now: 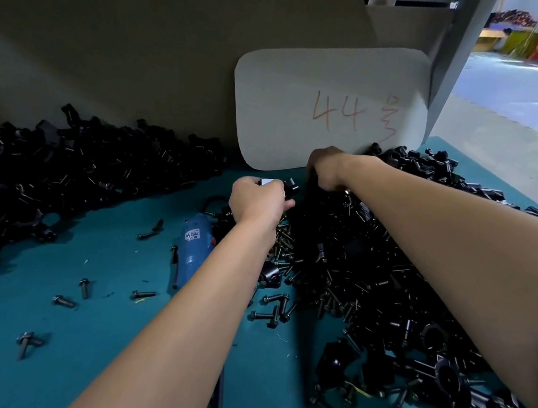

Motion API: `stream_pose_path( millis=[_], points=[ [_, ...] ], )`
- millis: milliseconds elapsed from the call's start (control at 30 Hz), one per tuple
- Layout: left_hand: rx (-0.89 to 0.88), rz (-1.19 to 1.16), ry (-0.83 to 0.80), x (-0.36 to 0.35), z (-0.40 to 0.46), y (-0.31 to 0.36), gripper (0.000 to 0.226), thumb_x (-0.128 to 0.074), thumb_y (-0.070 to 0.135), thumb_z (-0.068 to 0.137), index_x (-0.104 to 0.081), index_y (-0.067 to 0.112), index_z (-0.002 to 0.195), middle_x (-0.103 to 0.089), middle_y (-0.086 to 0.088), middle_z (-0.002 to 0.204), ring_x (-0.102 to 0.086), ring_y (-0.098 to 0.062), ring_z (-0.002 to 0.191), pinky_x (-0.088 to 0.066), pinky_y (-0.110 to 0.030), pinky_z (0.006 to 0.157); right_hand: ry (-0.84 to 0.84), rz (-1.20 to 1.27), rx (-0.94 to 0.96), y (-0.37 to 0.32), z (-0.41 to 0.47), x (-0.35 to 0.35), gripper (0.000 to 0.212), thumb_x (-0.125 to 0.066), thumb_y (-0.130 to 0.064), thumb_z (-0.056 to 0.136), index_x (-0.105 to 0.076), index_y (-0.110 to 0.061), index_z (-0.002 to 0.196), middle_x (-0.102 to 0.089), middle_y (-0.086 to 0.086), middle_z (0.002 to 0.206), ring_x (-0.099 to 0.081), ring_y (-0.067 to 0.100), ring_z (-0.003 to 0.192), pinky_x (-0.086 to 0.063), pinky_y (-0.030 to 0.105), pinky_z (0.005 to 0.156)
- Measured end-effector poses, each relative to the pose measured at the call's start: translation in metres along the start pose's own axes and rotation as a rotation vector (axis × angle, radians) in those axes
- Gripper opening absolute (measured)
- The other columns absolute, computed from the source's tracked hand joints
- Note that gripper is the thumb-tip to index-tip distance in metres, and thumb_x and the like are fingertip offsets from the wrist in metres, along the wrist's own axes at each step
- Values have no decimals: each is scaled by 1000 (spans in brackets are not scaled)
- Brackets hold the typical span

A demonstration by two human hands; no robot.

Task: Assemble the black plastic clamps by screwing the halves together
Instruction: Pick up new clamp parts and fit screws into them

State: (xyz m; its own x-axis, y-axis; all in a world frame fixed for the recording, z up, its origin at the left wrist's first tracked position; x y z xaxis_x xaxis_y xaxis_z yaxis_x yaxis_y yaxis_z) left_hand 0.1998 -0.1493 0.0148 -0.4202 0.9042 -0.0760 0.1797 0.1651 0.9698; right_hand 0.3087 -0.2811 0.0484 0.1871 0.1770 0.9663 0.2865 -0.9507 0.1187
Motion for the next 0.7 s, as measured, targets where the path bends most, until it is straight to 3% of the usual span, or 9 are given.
stream_pose_path(
  millis=[67, 167, 300, 367, 467, 500, 633, 667, 700],
  points=[
    [0, -26, -14, 2, 0, 2, 5, -61, 3, 95, -58, 6, 95, -56, 6, 90, -78, -23, 68, -62, -44, 91, 11, -3, -8, 0, 0, 0, 32, -68, -4, 93, -69, -4, 125, -70, 17, 126, -66, 33, 115, -55, 37, 98],
    [-15, -90, -42, 10, -6, 9, 6, -63, 2, 96, -60, 5, 100, -60, 1, 92, -77, -24, 66, -61, -44, 92, 83, -8, -21, -2, -4, 4, 30, -70, -7, 93, -70, -4, 123, -70, 17, 124, -66, 34, 114, -56, 37, 97],
    [-70, -159, -82, 38, -20, 26, 12, -64, -4, 97, -66, 3, 105, -63, -10, 112, -77, -24, 67, -65, -34, 79, 313, 119, -91, -13, -21, 45, 22, -61, -5, 97, -70, -4, 117, -70, 19, 119, -66, 36, 109, -57, 39, 95],
    [-96, -199, -100, 57, -30, 33, 14, -63, -9, 95, -69, 0, 105, -66, -16, 111, -77, -24, 69, -62, -26, 70, 353, 413, -102, -25, -37, 64, 24, -53, -3, 101, -68, -3, 120, -69, 19, 118, -68, 35, 103, -60, 41, 88],
    [-142, -216, -112, 95, -48, 37, 20, -65, -15, 91, -69, 2, 102, -68, -24, 112, -78, -24, 74, -57, -21, 64, 333, 1323, -17, -68, -84, 62, 29, -36, 0, 107, -63, -6, 111, -67, 22, 100, -68, 29, 77, -55, 28, 56],
    [-162, -224, -111, 107, -53, 36, 22, -65, -16, 90, -69, 3, 100, -67, -26, 112, -78, -23, 74, -57, -20, 64, 310, 1528, 40, -83, -101, 56, 31, -33, 0, 108, -63, -8, 109, -68, 21, 96, -66, 25, 73, -52, 25, 52],
    [-194, -303, -88, 156, -66, 23, 11, -69, -7, 93, -67, 4, 96, -69, -18, 99, -77, -24, 69, -58, -19, 65, 184, 1821, 262, -133, -150, 20, 20, -56, 4, 102, -67, -6, 115, -72, 14, 98, -65, 14, 79, -52, 22, 62],
    [-177, -326, -90, 165, -68, 18, 3, -70, 1, 96, -67, 3, 96, -72, -17, 94, -76, -23, 67, -58, -19, 63, 179, 1829, 299, -141, -158, 12, 25, -62, 7, 97, -68, -7, 117, -73, 15, 101, -66, 15, 82, -53, 22, 65],
    [-156, -328, -80, 174, -70, 12, 10, -68, 11, 99, -66, 1, 96, -75, -16, 87, -75, -22, 64, -58, -20, 61, 187, 1819, 328, -147, -165, 4, 31, -65, 9, 94, -68, -8, 119, -75, 16, 105, -67, 17, 85, -54, 23, 68]
  ],
)
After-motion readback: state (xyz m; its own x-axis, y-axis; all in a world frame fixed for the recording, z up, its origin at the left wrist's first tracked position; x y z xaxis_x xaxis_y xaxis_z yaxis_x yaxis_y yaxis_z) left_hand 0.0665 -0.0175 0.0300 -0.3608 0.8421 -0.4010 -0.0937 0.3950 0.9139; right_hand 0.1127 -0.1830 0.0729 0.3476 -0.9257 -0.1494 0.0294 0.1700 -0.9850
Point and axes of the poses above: each hand's wrist, its own z-axis towards the middle knuckle, its own x-axis out of the back of the hand, y = z × x, the point moved 6 cm from there along z, towards the middle knuckle
